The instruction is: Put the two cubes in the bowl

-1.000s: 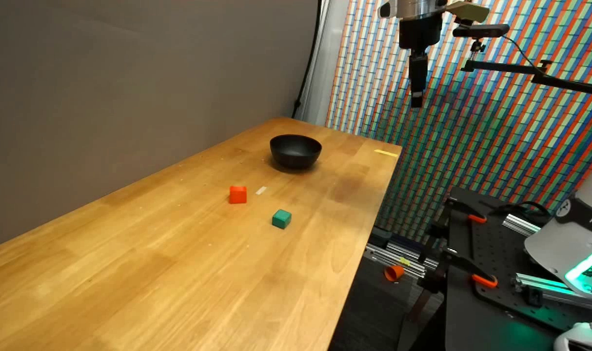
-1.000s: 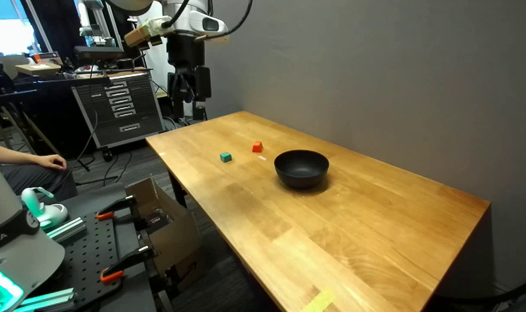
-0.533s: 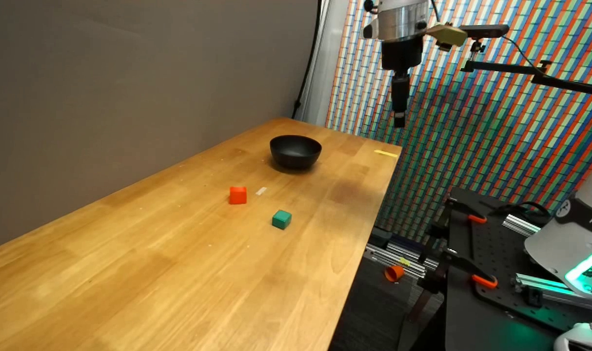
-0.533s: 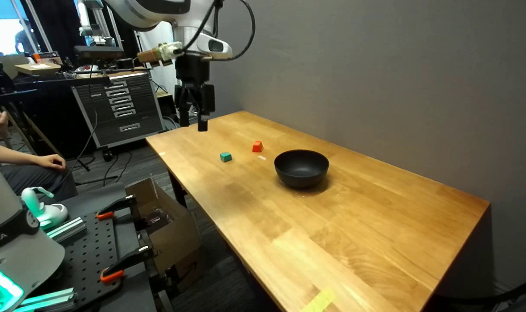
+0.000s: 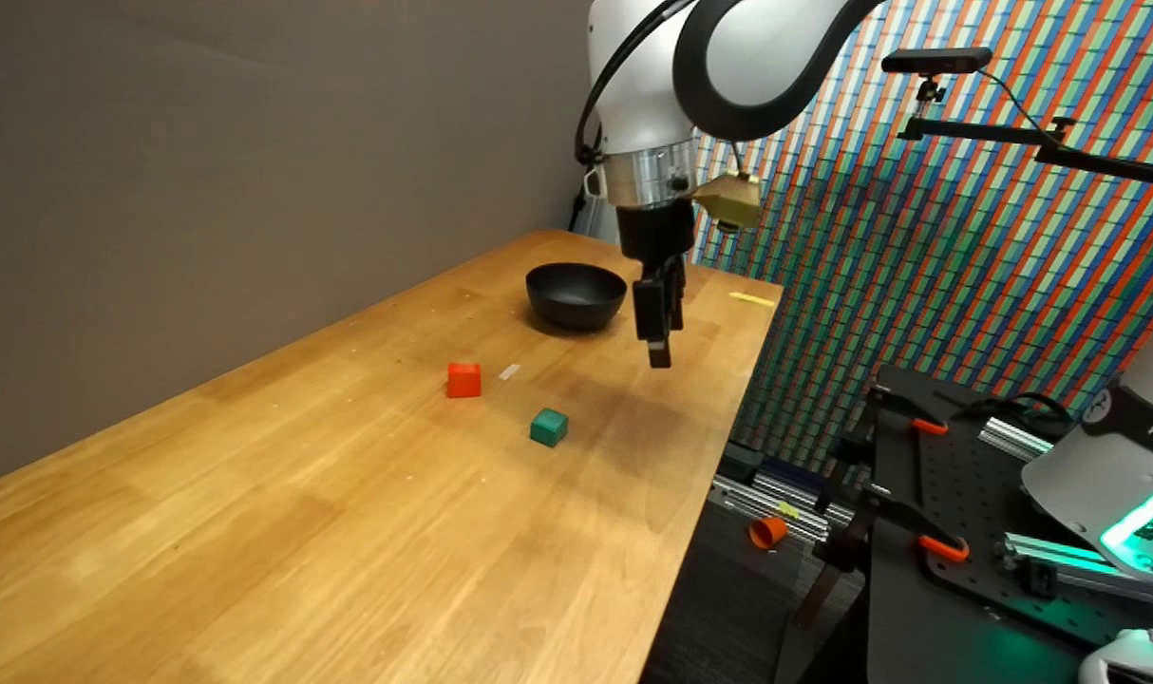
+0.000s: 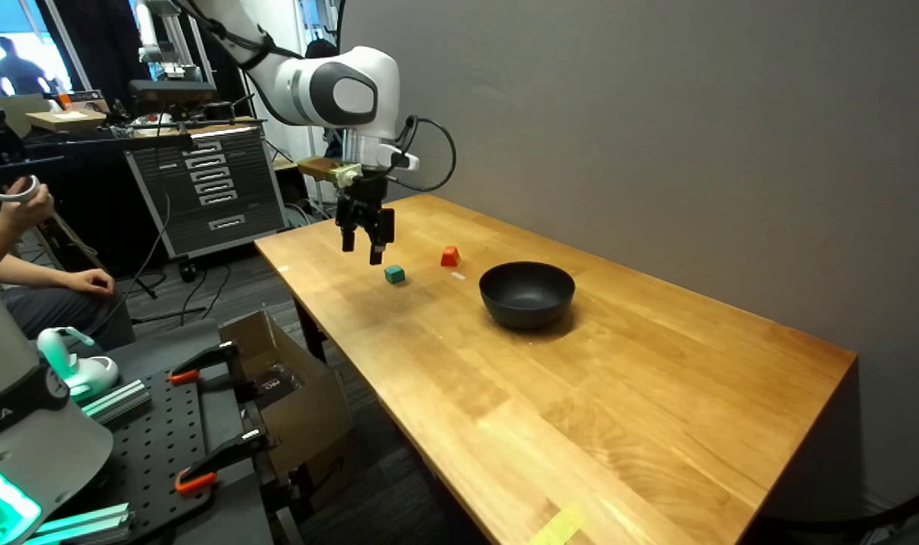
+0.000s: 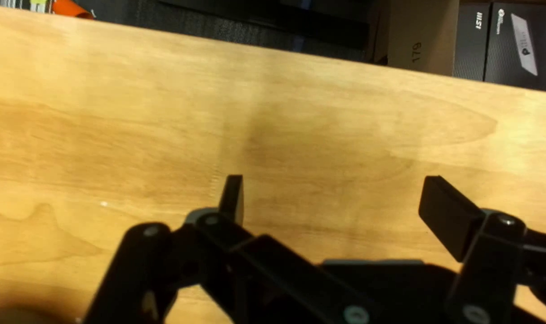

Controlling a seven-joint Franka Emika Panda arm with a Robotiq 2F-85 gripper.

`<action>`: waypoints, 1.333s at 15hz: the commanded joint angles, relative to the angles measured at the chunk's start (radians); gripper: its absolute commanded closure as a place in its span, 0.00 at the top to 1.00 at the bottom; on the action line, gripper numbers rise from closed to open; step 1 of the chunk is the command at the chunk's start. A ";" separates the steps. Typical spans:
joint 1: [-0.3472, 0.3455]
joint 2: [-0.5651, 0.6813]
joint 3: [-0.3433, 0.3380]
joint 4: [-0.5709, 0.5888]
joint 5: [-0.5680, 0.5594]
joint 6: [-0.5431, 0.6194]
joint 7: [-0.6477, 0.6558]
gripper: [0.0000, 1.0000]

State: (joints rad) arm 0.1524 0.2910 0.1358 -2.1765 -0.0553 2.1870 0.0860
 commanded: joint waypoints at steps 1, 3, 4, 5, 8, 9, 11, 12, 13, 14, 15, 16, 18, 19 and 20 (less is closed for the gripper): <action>0.047 0.164 -0.008 0.163 -0.016 0.021 0.082 1.00; 0.074 0.231 -0.019 0.221 -0.031 0.043 0.114 1.00; 0.087 0.259 -0.023 0.246 -0.036 0.055 0.125 1.00; 0.097 0.286 -0.028 0.270 -0.042 0.060 0.132 1.00; 0.121 0.358 -0.040 0.332 -0.041 0.069 0.152 1.00; 0.128 0.376 -0.046 0.349 -0.042 0.069 0.160 1.00; 0.136 0.413 -0.054 0.383 -0.036 0.072 0.172 1.00; 0.143 0.429 -0.059 0.401 -0.037 0.073 0.177 1.00; 0.153 0.444 -0.067 0.419 -0.045 0.077 0.185 1.00; 0.162 0.455 -0.075 0.432 -0.054 0.084 0.193 0.75; 0.175 0.465 -0.086 0.447 -0.069 0.088 0.205 0.74; 0.188 0.471 -0.097 0.457 -0.089 0.085 0.220 0.68; 0.206 0.462 -0.106 0.463 -0.105 0.075 0.241 0.51; 0.214 0.454 -0.113 0.460 -0.115 0.069 0.254 0.42; 0.222 0.434 -0.129 0.437 -0.128 0.069 0.283 0.35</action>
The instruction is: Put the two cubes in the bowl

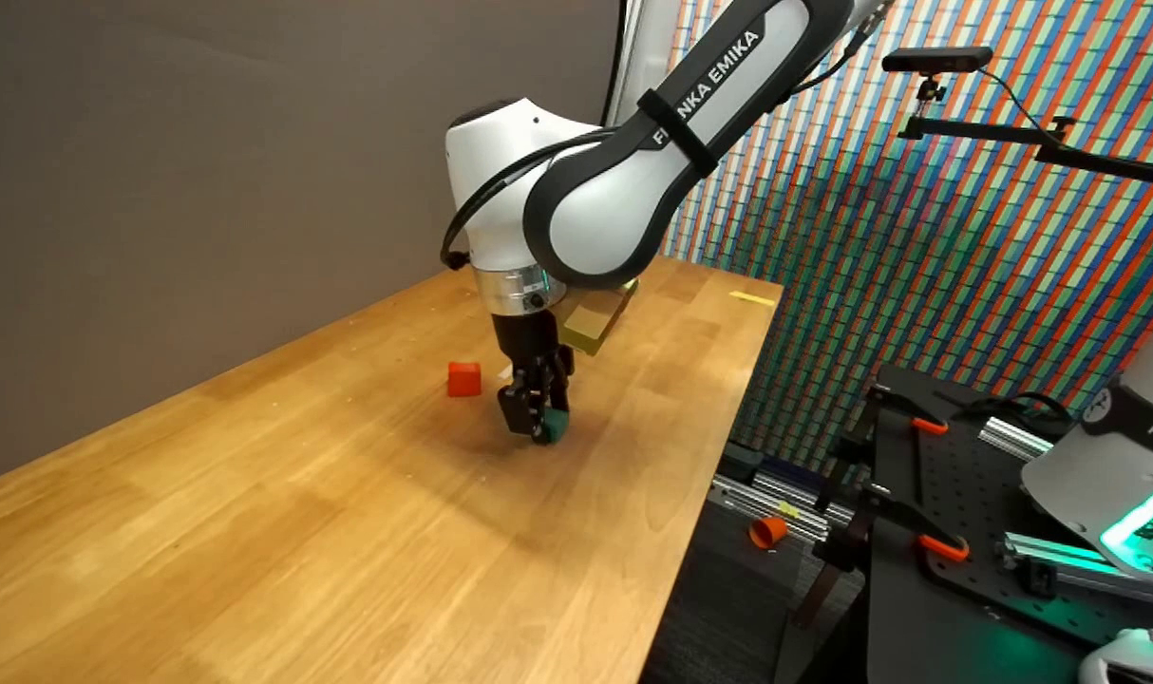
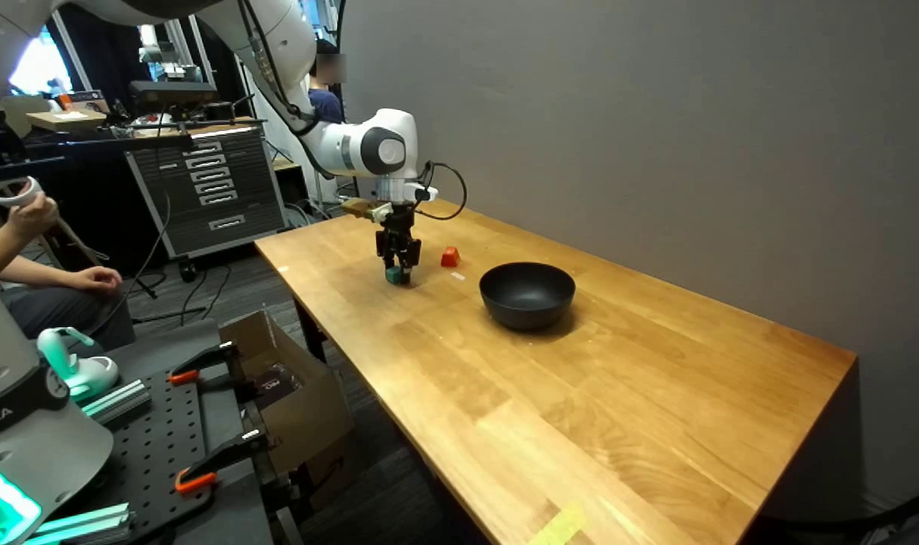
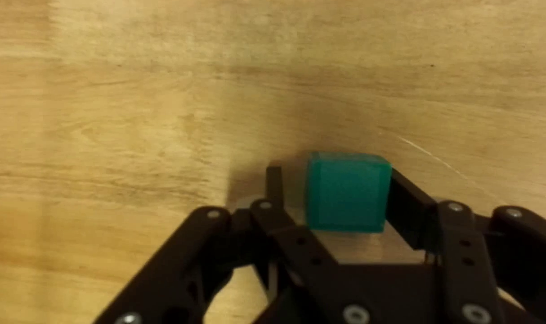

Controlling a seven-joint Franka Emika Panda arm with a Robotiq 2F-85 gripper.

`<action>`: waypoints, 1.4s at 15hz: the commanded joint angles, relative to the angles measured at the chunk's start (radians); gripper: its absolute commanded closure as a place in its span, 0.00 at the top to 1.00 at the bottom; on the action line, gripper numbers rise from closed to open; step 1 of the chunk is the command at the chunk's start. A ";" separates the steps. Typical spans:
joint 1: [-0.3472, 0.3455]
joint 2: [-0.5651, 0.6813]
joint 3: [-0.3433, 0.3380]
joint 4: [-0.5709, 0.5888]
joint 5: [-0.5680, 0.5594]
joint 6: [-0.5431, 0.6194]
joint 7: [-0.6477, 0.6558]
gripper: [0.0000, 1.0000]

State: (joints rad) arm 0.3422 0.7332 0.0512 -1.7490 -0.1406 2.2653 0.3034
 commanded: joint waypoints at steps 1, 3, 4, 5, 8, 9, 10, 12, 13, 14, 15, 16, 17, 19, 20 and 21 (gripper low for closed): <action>0.036 -0.029 -0.057 -0.012 -0.051 -0.015 0.091 0.28; 0.039 -0.092 -0.095 -0.073 -0.067 -0.020 0.158 0.15; 0.045 -0.130 -0.124 -0.103 -0.095 -0.022 0.201 0.15; 0.053 -0.158 -0.155 -0.127 -0.131 -0.020 0.240 0.15; 0.059 -0.230 -0.233 -0.167 -0.266 -0.023 0.339 0.15; 0.055 -0.246 -0.247 -0.168 -0.314 -0.026 0.370 0.15; 0.048 -0.259 -0.255 -0.165 -0.362 -0.025 0.399 0.15; 0.034 -0.260 -0.259 -0.138 -0.435 -0.034 0.441 0.15; 0.026 -0.260 -0.256 -0.128 -0.462 -0.035 0.456 0.15; 0.014 -0.246 -0.252 -0.109 -0.485 -0.034 0.468 0.15; 0.004 -0.239 -0.246 -0.098 -0.504 -0.035 0.480 0.15; -0.008 -0.221 -0.242 -0.081 -0.519 -0.030 0.482 0.15; -0.018 -0.209 -0.237 -0.069 -0.533 -0.031 0.480 0.15; -0.041 -0.190 -0.227 -0.051 -0.534 -0.031 0.477 0.65; -0.050 -0.177 -0.223 -0.038 -0.531 -0.032 0.474 0.72; -0.057 -0.164 -0.217 -0.024 -0.521 -0.034 0.465 0.79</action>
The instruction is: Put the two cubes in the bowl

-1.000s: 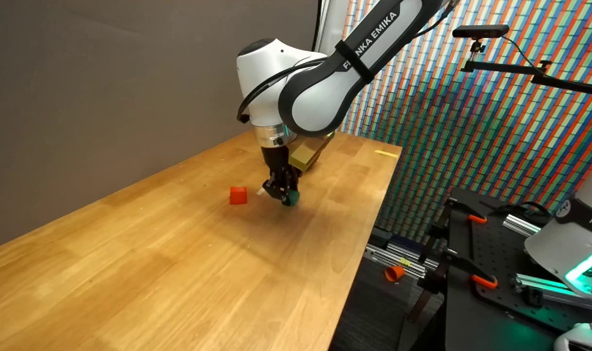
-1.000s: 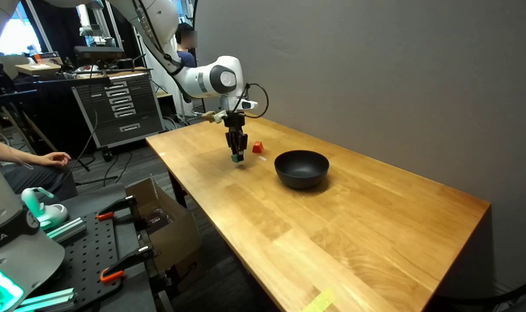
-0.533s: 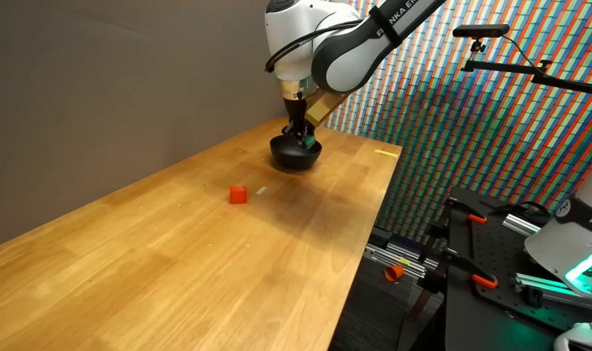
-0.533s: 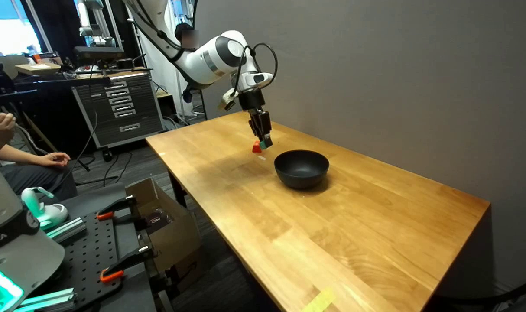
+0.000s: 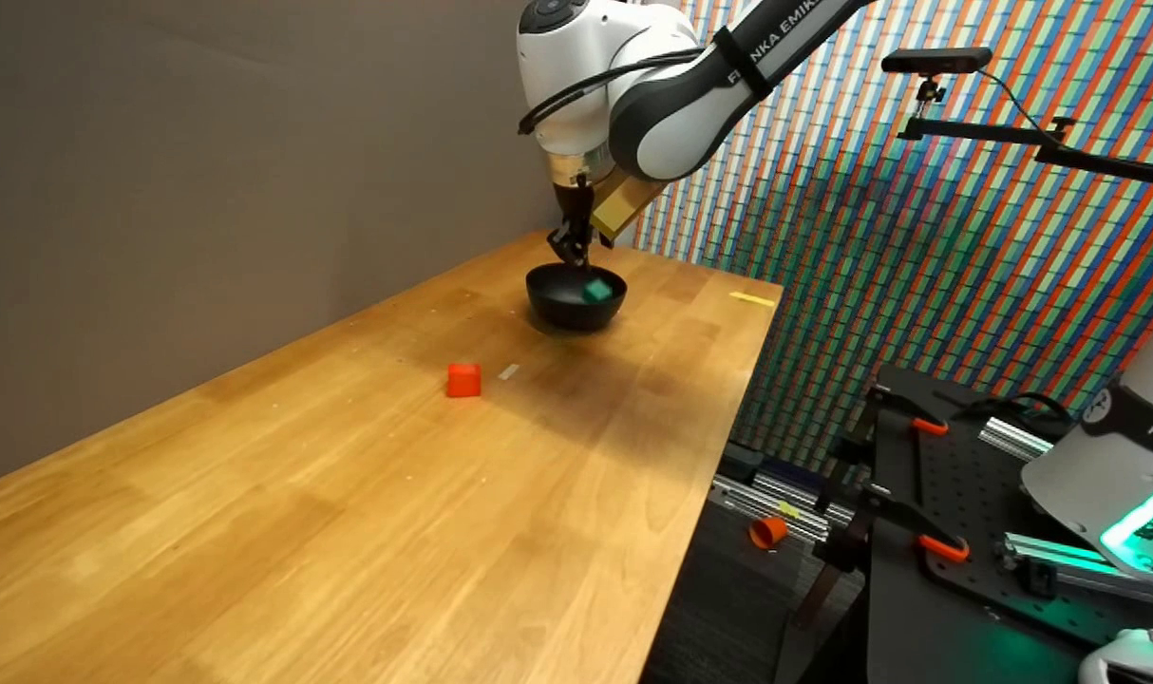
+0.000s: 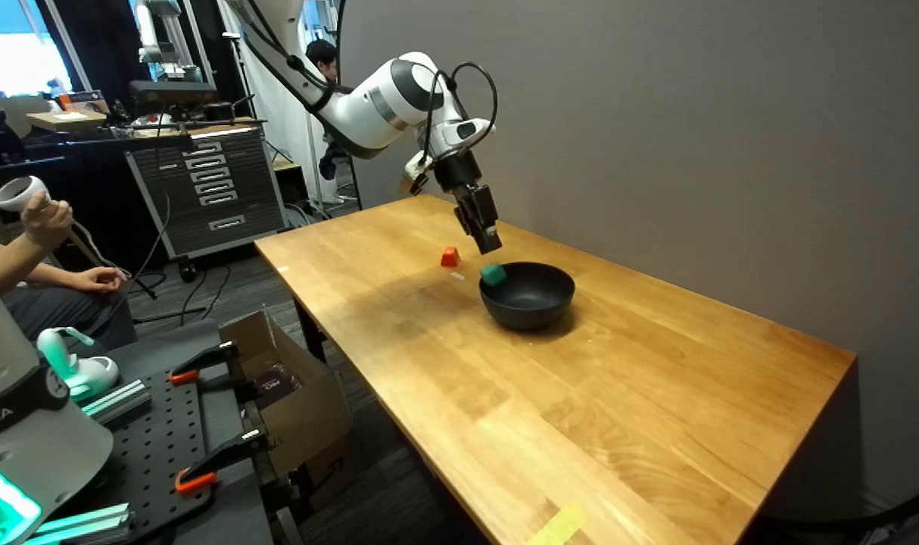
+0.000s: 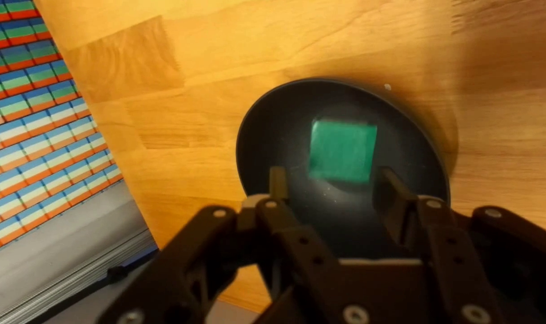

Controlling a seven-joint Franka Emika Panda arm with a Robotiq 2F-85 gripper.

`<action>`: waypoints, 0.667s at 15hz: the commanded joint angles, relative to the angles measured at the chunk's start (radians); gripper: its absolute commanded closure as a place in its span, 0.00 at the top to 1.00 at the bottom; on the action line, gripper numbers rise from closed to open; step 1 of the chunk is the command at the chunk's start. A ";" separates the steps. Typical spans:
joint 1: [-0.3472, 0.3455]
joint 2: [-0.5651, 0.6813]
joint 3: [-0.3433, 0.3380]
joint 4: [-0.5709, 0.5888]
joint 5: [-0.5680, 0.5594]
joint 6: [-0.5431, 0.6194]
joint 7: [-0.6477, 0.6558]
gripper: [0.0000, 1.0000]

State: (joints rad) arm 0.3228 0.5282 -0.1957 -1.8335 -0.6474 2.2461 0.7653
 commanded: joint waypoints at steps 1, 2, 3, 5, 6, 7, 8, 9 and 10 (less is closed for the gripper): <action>-0.046 0.053 0.045 0.077 0.006 -0.016 -0.011 0.88; -0.054 0.063 0.057 0.091 0.019 -0.013 -0.024 0.95; -0.075 0.071 0.096 0.107 0.078 -0.015 -0.067 0.99; -0.103 0.090 0.162 0.140 0.213 -0.024 -0.166 1.00; -0.105 0.101 0.186 0.162 0.280 -0.035 -0.212 1.00; -0.111 0.118 0.210 0.189 0.344 -0.041 -0.251 1.00; -0.111 0.129 0.224 0.208 0.397 -0.050 -0.284 1.00; -0.106 0.150 0.233 0.234 0.437 -0.053 -0.314 1.00; -0.101 0.164 0.237 0.253 0.462 -0.053 -0.342 1.00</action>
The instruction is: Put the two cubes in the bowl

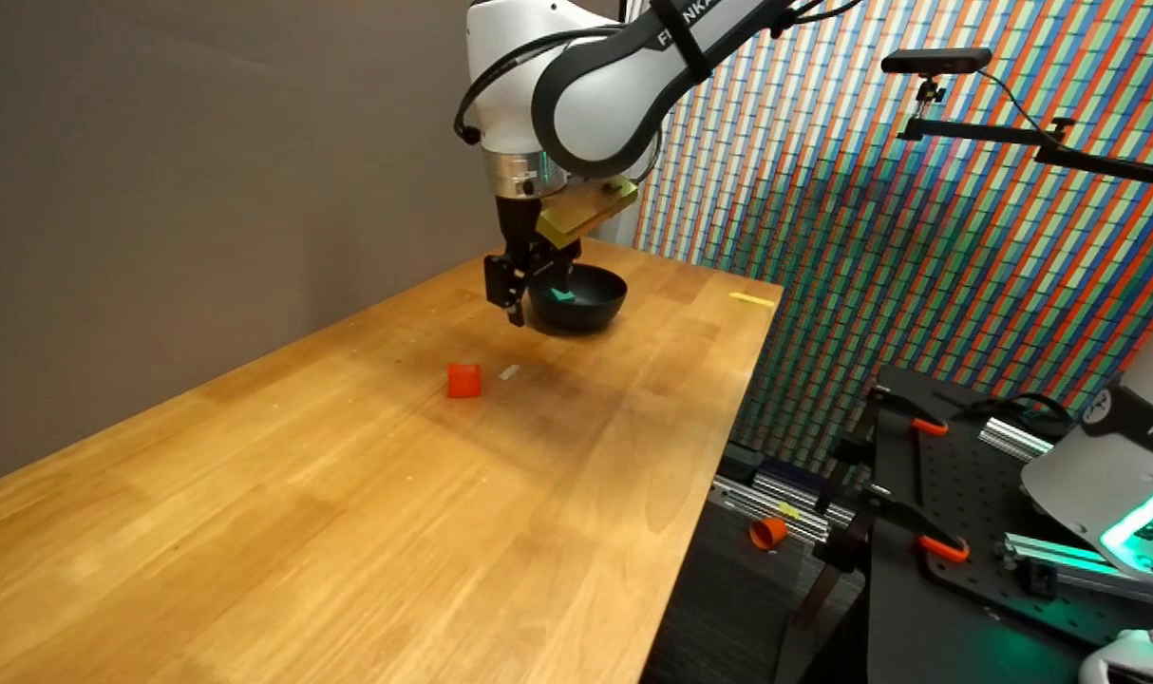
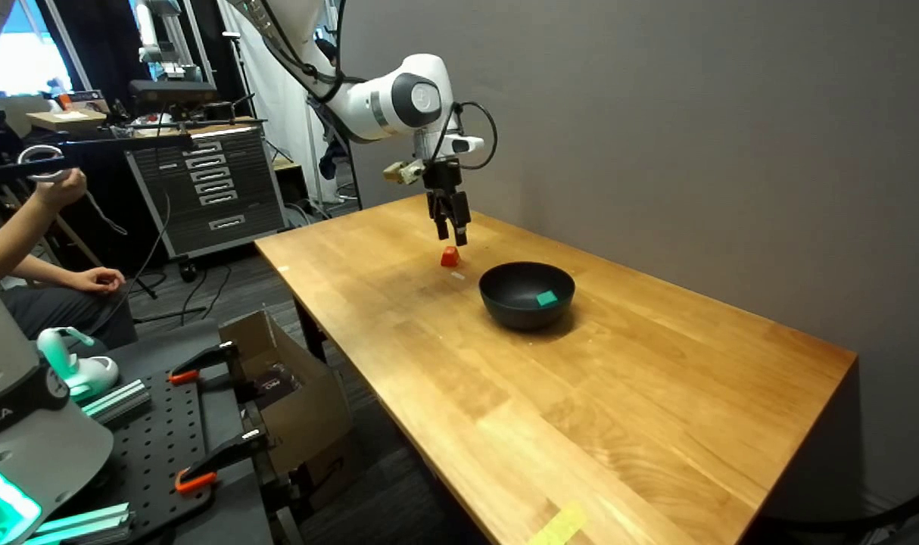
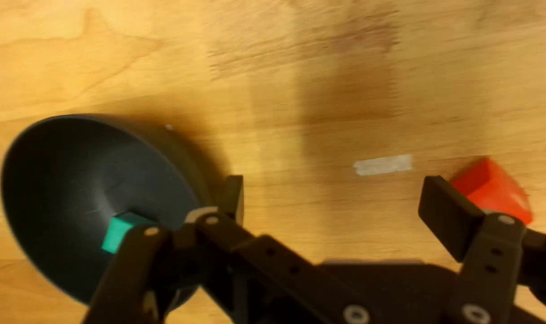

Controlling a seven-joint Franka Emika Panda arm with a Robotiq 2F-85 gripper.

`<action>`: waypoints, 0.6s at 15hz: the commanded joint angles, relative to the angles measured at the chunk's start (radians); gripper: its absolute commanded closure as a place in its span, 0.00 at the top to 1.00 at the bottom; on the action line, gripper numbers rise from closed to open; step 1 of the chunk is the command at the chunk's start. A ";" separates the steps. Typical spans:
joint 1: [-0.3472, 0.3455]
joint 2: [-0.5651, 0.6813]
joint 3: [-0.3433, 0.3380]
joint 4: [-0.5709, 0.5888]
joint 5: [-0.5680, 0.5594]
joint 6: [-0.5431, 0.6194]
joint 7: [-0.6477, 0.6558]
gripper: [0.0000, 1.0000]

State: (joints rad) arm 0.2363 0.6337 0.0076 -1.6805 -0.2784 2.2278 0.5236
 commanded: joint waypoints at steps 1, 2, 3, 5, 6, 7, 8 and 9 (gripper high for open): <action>-0.012 0.074 0.041 0.120 0.116 -0.036 -0.125 1.00; -0.011 0.093 0.044 0.140 0.130 -0.033 -0.151 1.00; -0.010 0.117 0.045 0.163 0.144 -0.034 -0.169 1.00; -0.007 0.163 0.044 0.205 0.167 -0.034 -0.186 1.00; -0.008 0.183 0.049 0.225 0.180 -0.034 -0.202 1.00; -0.005 0.205 0.050 0.245 0.185 -0.033 -0.219 1.00; -0.004 0.229 0.053 0.268 0.189 -0.035 -0.236 1.00; -0.001 0.248 0.055 0.290 0.190 -0.039 -0.250 1.00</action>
State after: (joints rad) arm 0.2369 0.8058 0.0493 -1.5012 -0.1224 2.2228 0.3373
